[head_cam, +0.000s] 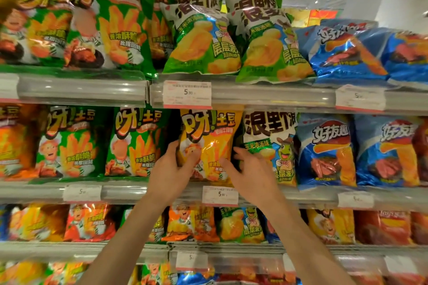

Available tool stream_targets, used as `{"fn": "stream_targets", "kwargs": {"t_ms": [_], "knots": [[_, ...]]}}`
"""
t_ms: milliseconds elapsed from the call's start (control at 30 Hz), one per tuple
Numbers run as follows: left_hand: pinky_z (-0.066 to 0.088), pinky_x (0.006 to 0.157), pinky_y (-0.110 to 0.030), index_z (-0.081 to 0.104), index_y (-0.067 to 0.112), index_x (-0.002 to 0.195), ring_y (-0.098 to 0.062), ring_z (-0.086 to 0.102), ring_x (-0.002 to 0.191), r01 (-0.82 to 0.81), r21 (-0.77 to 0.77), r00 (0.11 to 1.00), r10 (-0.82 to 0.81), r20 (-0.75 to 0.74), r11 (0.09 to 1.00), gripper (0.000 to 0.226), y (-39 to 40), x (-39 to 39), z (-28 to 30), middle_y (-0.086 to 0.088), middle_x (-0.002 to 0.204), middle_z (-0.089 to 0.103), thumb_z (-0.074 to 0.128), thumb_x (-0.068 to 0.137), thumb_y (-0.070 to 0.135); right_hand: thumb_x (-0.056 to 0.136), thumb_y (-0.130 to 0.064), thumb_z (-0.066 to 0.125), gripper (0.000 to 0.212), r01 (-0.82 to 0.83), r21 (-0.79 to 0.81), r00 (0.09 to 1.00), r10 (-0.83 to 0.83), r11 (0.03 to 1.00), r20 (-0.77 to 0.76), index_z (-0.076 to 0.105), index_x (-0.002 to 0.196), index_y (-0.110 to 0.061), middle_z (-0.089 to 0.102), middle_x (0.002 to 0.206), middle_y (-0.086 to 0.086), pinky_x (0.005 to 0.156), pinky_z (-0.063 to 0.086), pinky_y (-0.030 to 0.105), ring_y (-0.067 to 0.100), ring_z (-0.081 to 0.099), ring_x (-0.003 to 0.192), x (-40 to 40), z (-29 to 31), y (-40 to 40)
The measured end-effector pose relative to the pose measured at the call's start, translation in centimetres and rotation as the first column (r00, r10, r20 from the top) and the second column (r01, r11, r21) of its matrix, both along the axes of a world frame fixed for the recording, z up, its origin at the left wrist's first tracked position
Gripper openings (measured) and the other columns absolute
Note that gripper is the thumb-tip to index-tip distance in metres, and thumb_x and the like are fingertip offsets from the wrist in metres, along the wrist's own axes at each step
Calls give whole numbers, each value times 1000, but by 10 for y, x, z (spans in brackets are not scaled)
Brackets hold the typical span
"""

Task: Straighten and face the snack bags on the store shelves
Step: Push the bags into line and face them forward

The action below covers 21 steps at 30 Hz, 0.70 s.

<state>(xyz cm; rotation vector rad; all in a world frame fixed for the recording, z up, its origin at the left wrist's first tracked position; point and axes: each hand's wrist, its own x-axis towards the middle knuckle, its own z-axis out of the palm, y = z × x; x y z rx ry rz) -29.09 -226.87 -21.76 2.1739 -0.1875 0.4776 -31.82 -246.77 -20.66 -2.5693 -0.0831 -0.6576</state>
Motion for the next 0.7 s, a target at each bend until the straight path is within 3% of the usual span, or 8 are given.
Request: {"fn": "stream_targets", "kwargs": {"t_ms": [133, 267, 333, 400, 467, 567, 700], "knots": [[39, 54, -29, 46, 24, 145, -11, 61, 65, -28, 15, 999, 27, 33, 999, 75, -1, 1, 6, 10, 64, 54, 46, 90, 74, 93, -70, 45, 70, 21, -4, 1000, -21, 1000, 3, 59, 138, -18, 73, 112, -5, 86, 54, 39, 18, 62, 104, -5, -3, -9], [43, 58, -29, 56, 19, 138, -16, 65, 77, -51, -11, 998, 52, 42, 999, 79, -7, 1, 13, 11, 74, 58, 43, 88, 79, 94, -71, 36, 66, -34, 131, 999, 39, 991, -34, 63, 122, -18, 74, 95, -1, 82, 54, 40, 18, 64, 93, -12, 5, -10], [45, 65, -29, 53, 15, 142, -16, 64, 85, -63, -27, 998, 63, 9, 998, 83, -9, -1, 21, 12, 84, 60, 43, 88, 78, 92, -74, 31, 70, -54, 221, 991, 79, 974, -107, 58, 131, -22, 74, 105, -5, 88, 53, 38, 15, 65, 96, -15, 13, -8], [47, 71, -31, 48, 15, 147, -17, 64, 88, -58, -38, 998, 58, -24, 998, 85, -8, -6, 26, 10, 87, 62, 43, 89, 76, 91, -75, 34, 76, -66, 363, 976, 136, 930, -169, 45, 147, -25, 66, 128, -9, 99, 49, 32, 11, 62, 114, -18, 20, -6], [46, 65, -30, 52, 19, 141, -14, 64, 77, -33, -44, 999, 31, -41, 998, 77, -5, -13, 27, 4, 80, 64, 45, 89, 75, 86, -78, 39, 84, -84, 510, 964, 200, 856, -178, 38, 152, -26, 62, 134, -11, 102, 48, 32, 8, 60, 117, -20, 25, -3], [43, 59, -27, 60, 26, 120, -11, 62, 67, -3, -73, 999, -1, -47, 997, 63, 0, -27, 21, -2, 77, 65, 44, 87, 77, 82, -75, 46, 74, -122, 642, 943, 291, 757, -163, 44, 143, -32, 65, 114, -18, 85, 51, 21, -3, 62, 101, -23, 27, 2], [56, 73, -37, 60, 37, 113, -11, 67, 74, 84, -134, 992, -95, -81, 987, 49, 9, -40, 12, 1, 86, 72, 47, 87, 76, 78, -74, 57, 64, -114, 697, 928, 326, 708, -180, 55, 129, -34, 68, 112, -20, 88, 56, 26, -2, 66, 100, -24, 17, 9]]}}
